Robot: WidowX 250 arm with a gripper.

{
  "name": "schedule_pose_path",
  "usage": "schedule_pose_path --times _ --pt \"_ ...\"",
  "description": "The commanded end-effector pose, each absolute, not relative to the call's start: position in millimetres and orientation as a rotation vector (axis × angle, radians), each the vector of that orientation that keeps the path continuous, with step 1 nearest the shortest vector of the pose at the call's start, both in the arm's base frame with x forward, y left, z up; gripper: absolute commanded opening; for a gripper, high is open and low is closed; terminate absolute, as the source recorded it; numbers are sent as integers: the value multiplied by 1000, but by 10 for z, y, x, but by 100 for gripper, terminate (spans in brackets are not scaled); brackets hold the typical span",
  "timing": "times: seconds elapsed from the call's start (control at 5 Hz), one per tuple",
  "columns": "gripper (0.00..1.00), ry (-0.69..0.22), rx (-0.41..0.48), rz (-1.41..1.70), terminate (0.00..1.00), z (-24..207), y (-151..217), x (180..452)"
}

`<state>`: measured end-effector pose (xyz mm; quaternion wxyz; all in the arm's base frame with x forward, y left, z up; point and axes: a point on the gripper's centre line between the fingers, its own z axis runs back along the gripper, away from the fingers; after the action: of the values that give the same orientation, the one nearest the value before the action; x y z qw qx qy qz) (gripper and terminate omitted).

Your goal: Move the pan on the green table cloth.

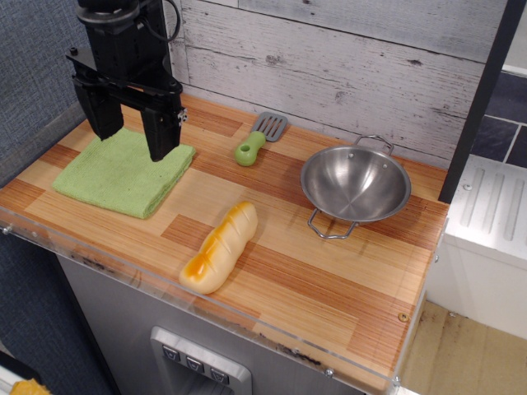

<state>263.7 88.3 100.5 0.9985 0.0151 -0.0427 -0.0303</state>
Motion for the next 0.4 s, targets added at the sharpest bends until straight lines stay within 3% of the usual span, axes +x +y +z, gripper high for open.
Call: schedule_pose_path --times 0.0,0.2 --pt "100 -85 30 -61 0 1005 883 2637" --pt "100 -92 40 -87 0 970 741 2700"
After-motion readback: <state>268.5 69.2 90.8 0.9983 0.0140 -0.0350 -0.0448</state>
